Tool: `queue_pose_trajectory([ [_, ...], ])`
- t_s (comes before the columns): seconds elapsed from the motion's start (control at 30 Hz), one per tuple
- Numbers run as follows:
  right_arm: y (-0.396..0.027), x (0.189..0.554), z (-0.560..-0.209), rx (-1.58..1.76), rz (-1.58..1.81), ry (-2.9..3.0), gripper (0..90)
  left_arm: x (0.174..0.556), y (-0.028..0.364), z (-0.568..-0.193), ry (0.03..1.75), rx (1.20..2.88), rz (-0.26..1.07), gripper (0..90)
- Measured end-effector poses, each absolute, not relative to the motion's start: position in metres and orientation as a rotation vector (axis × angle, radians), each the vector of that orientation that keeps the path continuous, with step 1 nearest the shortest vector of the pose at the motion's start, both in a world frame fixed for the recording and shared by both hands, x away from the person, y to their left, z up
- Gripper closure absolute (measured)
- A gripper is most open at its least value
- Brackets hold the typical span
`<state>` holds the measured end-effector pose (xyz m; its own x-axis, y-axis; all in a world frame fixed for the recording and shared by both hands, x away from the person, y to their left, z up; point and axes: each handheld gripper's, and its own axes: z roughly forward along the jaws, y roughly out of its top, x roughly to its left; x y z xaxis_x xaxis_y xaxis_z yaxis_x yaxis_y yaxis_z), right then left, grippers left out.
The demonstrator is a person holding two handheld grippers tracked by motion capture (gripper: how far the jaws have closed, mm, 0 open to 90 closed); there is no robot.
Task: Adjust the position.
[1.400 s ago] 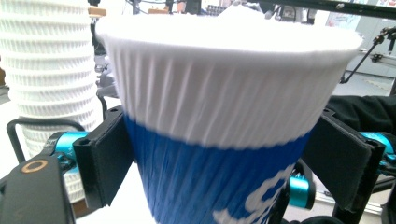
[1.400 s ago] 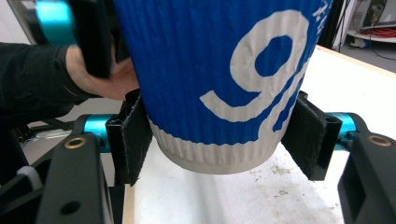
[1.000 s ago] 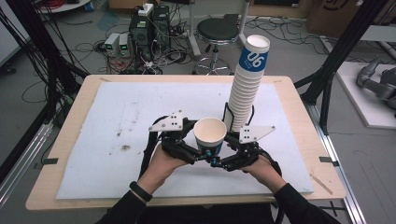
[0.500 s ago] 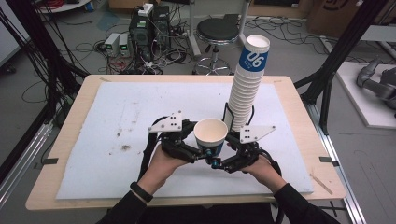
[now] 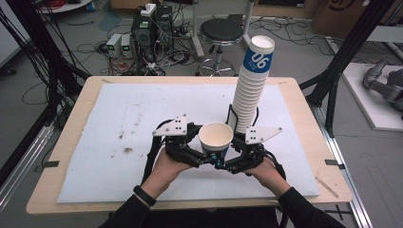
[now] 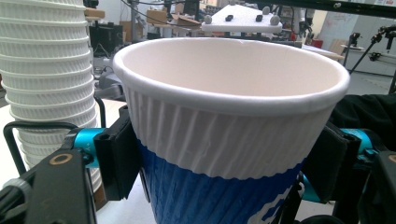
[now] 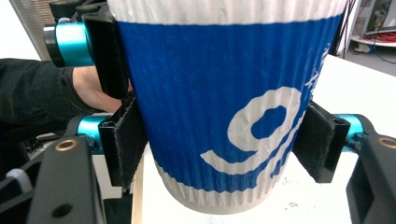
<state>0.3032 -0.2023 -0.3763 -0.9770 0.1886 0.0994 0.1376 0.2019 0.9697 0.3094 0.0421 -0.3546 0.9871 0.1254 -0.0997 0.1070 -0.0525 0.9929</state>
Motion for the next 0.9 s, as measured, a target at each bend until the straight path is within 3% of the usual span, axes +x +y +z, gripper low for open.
queue_pose_trajectory([
  [0.3, -0.2013, 0.3028, -0.3780, 0.311, 1.935, 2.399, 28.1, 0.3090, 0.0417, -0.3524, 0.189, 1.623, 0.007, 15.9],
  [0.9, -0.2000, 0.3018, -0.3797, 0.292, 1.927, 2.412, 28.0, 0.3083, 0.0459, -0.3471, 0.175, 1.600, -0.009, 20.5],
])
